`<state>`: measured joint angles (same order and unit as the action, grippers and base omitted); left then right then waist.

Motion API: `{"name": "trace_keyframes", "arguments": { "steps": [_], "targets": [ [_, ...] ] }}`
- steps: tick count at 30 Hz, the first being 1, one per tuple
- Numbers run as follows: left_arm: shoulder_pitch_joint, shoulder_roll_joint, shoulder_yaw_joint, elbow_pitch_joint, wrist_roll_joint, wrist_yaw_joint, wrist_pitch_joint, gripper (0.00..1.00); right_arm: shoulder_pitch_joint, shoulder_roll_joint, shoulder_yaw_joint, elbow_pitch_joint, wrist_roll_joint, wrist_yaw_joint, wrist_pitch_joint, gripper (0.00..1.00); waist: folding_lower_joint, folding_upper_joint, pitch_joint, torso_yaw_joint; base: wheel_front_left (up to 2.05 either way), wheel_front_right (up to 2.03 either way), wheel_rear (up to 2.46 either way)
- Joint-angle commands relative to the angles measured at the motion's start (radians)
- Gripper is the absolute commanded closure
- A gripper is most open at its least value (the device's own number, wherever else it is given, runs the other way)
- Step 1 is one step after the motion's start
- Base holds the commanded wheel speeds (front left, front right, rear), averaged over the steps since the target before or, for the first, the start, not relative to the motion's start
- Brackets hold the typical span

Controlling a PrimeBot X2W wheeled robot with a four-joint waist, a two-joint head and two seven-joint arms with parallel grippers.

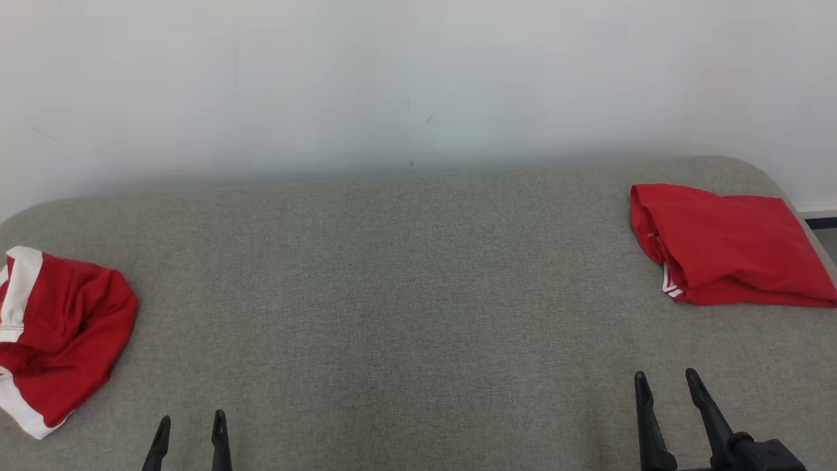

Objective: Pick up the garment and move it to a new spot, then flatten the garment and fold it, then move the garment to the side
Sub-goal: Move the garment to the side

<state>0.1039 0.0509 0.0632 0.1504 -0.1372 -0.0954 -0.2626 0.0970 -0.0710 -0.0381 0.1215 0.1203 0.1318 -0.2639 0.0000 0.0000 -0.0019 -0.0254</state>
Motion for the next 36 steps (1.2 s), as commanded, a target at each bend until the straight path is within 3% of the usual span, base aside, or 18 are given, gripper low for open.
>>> {"name": "trace_keyframes", "arguments": {
  "steps": [1,36],
  "targets": [
    [0.009,-0.001,0.005,0.004,0.003,0.005,-0.003,0.0,0.008,0.005,0.002,0.003,0.003,-0.003,0.0,0.0,0.0,0.0,0.0,0.002,0.0,0.0,0.0],
    [-0.003,-0.001,0.014,0.018,-0.002,0.006,-0.003,0.0,-0.001,0.011,0.003,0.021,0.002,-0.003,0.0,0.0,0.0,0.0,0.005,0.009,0.0,0.0,0.0]
  ]
}}
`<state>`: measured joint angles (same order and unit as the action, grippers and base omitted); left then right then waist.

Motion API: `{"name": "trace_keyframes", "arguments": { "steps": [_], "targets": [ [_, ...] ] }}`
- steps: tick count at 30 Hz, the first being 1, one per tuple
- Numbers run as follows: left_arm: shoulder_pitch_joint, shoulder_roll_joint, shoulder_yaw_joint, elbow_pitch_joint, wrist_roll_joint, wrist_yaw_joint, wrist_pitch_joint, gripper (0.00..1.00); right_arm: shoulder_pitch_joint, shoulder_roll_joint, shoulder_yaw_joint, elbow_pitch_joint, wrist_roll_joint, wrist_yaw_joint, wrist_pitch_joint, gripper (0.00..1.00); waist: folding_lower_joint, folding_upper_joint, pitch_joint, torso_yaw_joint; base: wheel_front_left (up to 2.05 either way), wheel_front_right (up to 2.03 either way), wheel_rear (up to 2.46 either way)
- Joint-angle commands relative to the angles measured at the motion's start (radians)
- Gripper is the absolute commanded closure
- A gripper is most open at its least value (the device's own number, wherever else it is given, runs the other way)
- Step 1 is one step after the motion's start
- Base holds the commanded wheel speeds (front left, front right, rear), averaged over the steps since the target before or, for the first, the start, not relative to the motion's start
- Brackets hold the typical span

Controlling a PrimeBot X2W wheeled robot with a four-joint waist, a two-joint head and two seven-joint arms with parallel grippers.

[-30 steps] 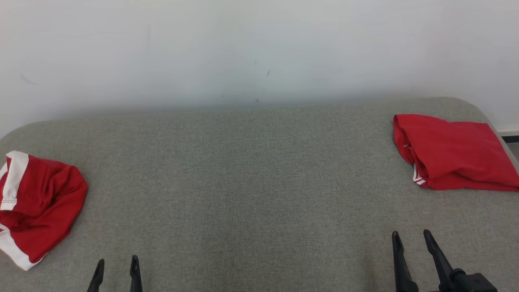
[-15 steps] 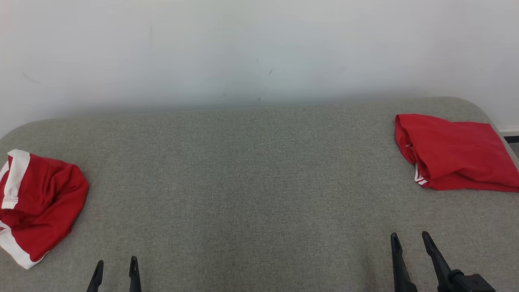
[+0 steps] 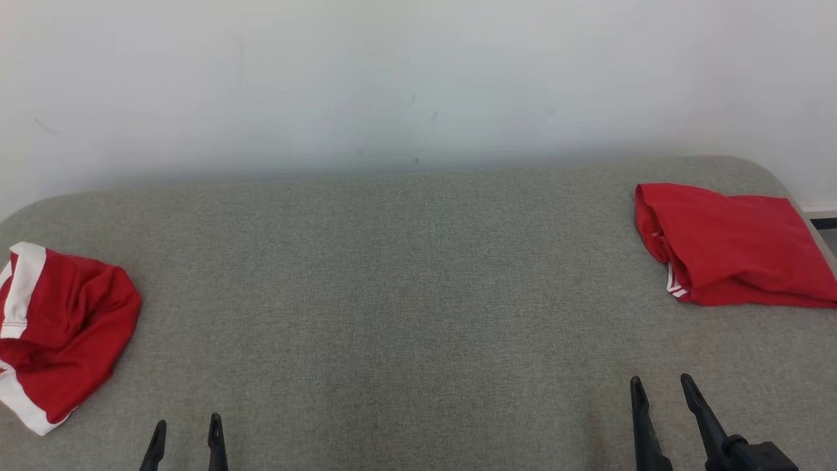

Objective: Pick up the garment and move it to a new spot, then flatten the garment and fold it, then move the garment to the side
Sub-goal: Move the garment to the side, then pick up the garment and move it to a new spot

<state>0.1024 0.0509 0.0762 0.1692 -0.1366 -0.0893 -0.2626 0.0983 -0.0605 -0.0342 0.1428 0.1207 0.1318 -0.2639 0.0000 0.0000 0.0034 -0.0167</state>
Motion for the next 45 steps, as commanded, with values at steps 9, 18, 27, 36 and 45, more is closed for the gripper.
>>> {"name": "trace_keyframes", "arguments": {
  "steps": [9,18,27,36,45],
  "targets": [
    [-0.006,-0.001,0.0,0.002,0.0,-0.002,-0.003,0.0,-0.002,0.001,-0.001,0.002,0.005,-0.003,0.0,0.0,0.0,0.0,0.001,0.0,0.0,0.0,0.0],
    [-0.007,-0.001,0.006,0.004,0.002,-0.006,-0.003,0.0,-0.001,0.003,0.0,0.003,0.009,-0.003,0.0,0.0,0.0,0.0,0.002,0.002,0.0,0.0,0.0],
    [-0.009,-0.001,0.012,0.006,0.0,-0.007,-0.003,0.0,0.001,0.004,0.001,0.004,0.008,-0.003,0.0,0.0,0.0,0.0,0.001,0.002,0.0,0.0,0.0],
    [-0.009,-0.001,0.015,0.008,0.003,-0.011,-0.003,0.0,0.005,0.004,0.0,0.005,0.009,-0.003,0.0,0.0,0.0,0.0,0.003,0.004,0.0,0.0,0.0],
    [-0.012,-0.001,0.018,0.011,0.006,-0.015,-0.003,0.0,0.008,0.004,0.0,0.006,0.009,-0.003,0.0,0.0,0.0,0.0,0.005,0.011,0.0,0.0,0.0]
  ]
}}
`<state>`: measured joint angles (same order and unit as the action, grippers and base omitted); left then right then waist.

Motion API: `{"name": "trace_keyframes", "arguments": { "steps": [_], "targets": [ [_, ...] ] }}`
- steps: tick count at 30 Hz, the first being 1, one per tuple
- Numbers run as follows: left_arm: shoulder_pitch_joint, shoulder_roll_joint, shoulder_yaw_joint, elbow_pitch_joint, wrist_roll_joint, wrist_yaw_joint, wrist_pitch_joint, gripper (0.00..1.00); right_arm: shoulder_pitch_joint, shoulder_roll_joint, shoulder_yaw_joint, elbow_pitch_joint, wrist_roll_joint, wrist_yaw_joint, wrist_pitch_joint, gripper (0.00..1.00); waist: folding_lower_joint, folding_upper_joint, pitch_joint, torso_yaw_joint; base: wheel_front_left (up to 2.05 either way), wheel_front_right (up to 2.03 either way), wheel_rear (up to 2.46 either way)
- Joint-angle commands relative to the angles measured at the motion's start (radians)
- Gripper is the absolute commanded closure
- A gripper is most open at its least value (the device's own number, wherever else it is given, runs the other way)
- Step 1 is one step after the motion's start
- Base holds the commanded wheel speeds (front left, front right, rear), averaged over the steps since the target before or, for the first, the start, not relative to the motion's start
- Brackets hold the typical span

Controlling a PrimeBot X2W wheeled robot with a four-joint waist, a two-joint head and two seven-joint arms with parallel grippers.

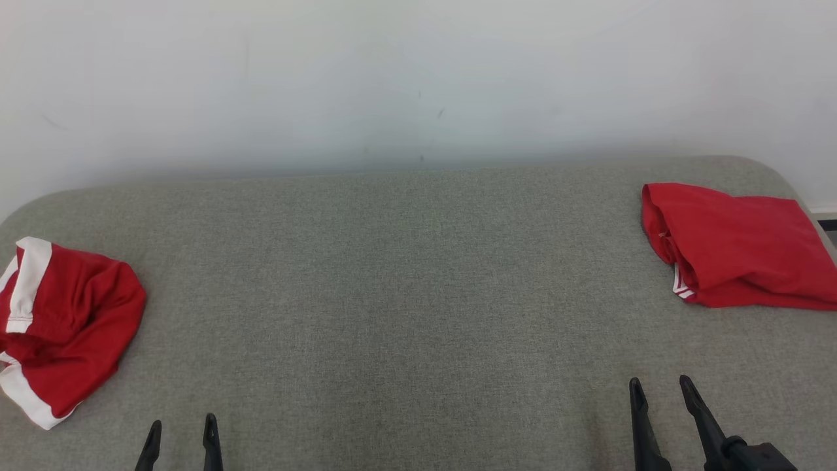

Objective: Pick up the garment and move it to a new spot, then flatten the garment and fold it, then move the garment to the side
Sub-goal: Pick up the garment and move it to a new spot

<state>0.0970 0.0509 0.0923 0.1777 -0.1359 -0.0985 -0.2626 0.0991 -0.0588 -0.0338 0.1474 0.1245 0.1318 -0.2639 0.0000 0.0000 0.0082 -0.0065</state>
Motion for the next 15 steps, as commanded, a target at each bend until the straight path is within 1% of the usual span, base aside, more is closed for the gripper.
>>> {"name": "trace_keyframes", "arguments": {
  "steps": [1,7,15],
  "targets": [
    [-0.007,-0.001,0.002,0.004,0.004,-0.006,-0.003,0.0,0.007,0.003,-0.001,0.002,0.006,-0.003,0.0,0.0,0.0,0.0,0.001,0.002,0.0,0.0,0.0],
    [-0.018,-0.001,-0.005,0.012,0.011,-0.005,-0.003,0.0,0.013,0.004,-0.011,0.004,0.009,-0.003,0.0,0.0,0.0,0.0,0.003,0.038,0.0,0.0,0.0],
    [-0.017,-0.001,0.009,0.022,0.014,-0.009,-0.003,0.0,0.02,0.007,-0.01,0.01,0.016,-0.003,0.0,0.0,0.0,0.0,-0.001,0.125,0.0,0.0,0.0]
  ]
}}
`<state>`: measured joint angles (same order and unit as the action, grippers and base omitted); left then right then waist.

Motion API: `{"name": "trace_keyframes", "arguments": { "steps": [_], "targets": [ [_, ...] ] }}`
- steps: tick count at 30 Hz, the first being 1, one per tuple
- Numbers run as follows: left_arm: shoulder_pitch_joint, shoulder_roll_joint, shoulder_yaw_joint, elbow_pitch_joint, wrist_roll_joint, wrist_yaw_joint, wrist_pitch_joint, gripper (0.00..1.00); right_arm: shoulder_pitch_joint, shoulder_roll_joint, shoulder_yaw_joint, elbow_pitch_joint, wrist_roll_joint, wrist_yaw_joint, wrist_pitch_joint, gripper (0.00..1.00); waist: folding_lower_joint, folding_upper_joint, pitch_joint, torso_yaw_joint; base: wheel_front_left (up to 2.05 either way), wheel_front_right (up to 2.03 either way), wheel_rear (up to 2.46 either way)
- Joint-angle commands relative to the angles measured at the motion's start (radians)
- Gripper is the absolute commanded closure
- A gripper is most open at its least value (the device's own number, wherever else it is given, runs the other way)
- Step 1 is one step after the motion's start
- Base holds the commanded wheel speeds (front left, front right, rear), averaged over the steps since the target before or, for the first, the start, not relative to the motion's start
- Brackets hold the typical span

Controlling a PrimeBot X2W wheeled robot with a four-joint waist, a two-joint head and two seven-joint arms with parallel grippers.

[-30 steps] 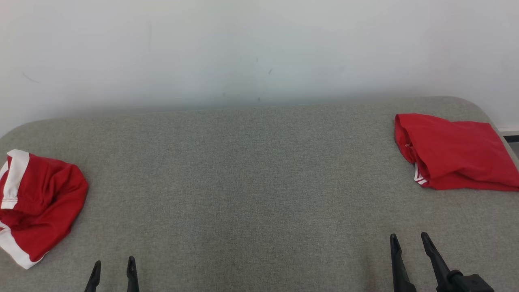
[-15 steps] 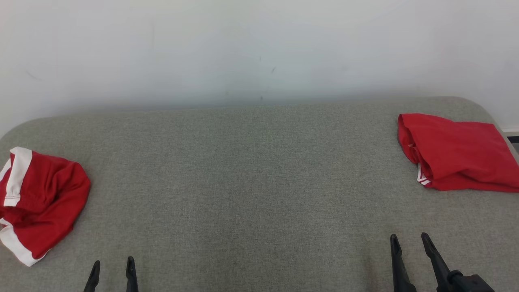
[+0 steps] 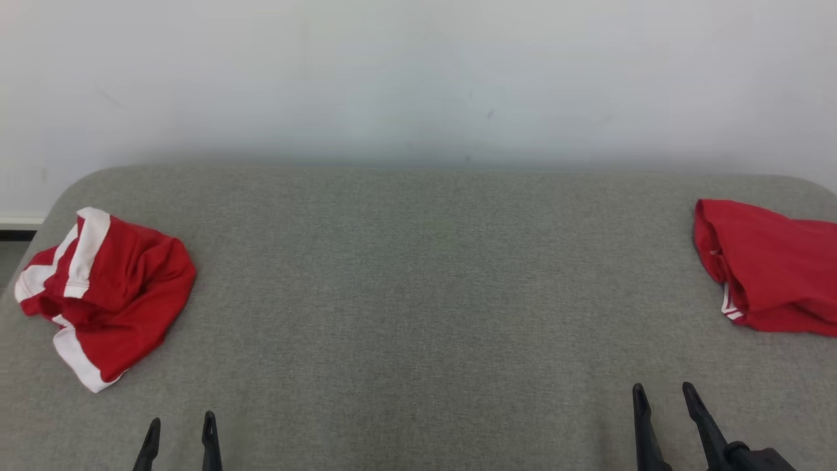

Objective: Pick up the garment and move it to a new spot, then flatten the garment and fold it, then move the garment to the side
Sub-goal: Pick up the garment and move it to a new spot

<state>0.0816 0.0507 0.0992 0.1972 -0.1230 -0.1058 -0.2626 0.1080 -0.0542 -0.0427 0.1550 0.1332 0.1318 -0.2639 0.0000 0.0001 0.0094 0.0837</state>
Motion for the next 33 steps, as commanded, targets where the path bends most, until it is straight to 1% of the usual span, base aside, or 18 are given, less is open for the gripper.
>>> {"name": "trace_keyframes", "arguments": {
  "steps": [1,11,12,14,24,33],
  "targets": [
    [0.0,-0.001,0.005,0.004,0.001,-0.001,-0.003,0.0,0.012,0.003,0.001,0.004,0.008,-0.003,0.0,0.0,0.0,-0.0001,-0.002,0.046,0.0,0.0,0.0],
    [0.0,-0.001,0.029,0.015,-0.007,-0.006,-0.003,0.0,0.008,0.004,0.002,0.002,0.007,-0.003,0.0,0.0,0.0,-0.0001,0.009,0.17,0.0,0.0,0.0],
    [0.0,-0.001,0.029,0.015,-0.007,-0.006,-0.003,0.0,0.008,0.004,0.002,0.002,0.007,-0.003,0.0,0.0,0.0,-0.0001,0.009,0.17,0.0,0.0,0.0],
    [-0.003,-0.001,0.03,0.018,-0.01,-0.005,-0.003,0.0,0.005,0.004,0.004,0.001,0.004,-0.003,0.0,0.0,0.0,-0.0001,0.012,0.194,0.0,0.0,0.0],
    [0.009,-0.001,0.027,0.022,-0.025,0.014,-0.003,0.0,0.0,0.004,0.008,0.005,-0.001,-0.003,0.0,0.0,0.0,-0.0001,0.012,0.292,0.0,0.0,0.0],
    [0.015,-0.001,0.03,0.022,-0.024,0.017,-0.003,0.0,0.004,0.004,0.012,0.008,0.0,-0.003,0.0,0.0,0.0,-0.0001,0.006,0.345,0.0,0.0,0.0]
  ]
}}
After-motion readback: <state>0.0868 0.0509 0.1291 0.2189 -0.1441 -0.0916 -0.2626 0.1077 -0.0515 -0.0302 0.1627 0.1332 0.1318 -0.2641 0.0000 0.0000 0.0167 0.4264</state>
